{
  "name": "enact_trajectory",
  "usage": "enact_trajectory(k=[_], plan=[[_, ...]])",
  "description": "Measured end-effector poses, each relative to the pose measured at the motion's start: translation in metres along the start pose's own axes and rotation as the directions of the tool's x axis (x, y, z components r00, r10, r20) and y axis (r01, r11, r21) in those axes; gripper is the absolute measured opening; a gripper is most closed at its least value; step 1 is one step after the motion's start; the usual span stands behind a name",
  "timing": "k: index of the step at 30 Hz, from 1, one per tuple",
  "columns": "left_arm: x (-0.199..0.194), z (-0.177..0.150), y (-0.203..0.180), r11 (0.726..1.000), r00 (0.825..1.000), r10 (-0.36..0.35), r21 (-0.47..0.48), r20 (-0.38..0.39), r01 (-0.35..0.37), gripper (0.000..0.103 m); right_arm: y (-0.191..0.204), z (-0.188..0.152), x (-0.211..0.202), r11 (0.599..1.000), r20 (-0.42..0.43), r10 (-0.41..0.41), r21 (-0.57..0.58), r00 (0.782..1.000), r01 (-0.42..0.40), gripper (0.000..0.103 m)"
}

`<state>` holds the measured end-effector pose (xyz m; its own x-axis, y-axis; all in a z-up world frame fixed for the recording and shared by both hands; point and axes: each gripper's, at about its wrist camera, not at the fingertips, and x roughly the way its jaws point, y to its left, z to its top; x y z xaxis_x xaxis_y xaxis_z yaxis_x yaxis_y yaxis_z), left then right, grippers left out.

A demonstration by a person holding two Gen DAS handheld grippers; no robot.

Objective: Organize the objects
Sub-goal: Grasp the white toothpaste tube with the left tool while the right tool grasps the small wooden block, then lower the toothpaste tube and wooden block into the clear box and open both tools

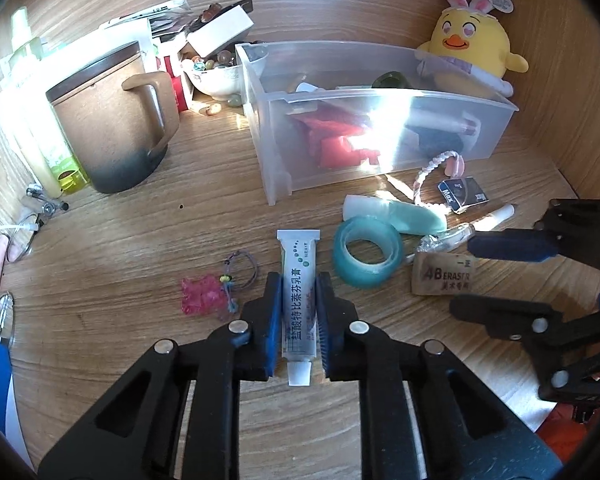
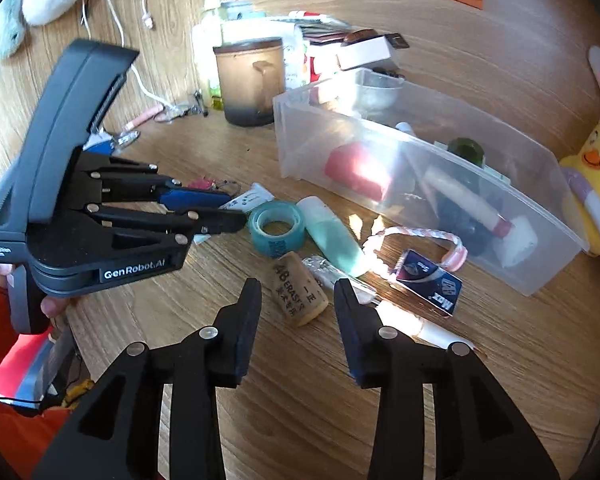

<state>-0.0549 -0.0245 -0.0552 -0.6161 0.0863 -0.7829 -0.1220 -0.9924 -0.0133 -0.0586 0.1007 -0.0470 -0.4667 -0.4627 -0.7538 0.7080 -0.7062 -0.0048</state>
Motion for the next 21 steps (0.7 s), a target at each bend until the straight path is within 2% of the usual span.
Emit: enact_trajectory(k=[8,10,13,21], plan=[[-0.013,-0.015,0.009,1.0,1.0,-0.017,-0.025,0.007,0.017,0.016,0.007,0.003,0.015,0.999,-0.038,-0.019,-0.035,0.999,0.018,0.034],[-0.018,-0.016,0.012,0.999,1.0,-0.018,-0.043,0.02,0.019,0.016,0.009,0.002,0.015,0.998,-0.032,-0.032,-0.052,0.999,0.03,0.03],[-0.029,-0.014,0.015,0.998,0.998,-0.029,-0.061,0.058,0.032,0.016,0.008,0.001,0.013,0.999,-0.032,0.017,-0.041,0.999,-0.018,0.025],[-0.047,0.004,0.007,0.995,0.986,-0.061,-0.068,0.157,0.072,0.016,0.002,0.004,-0.006,1.0,0.04,0.018,0.024,0.999,-0.019,0.023]])
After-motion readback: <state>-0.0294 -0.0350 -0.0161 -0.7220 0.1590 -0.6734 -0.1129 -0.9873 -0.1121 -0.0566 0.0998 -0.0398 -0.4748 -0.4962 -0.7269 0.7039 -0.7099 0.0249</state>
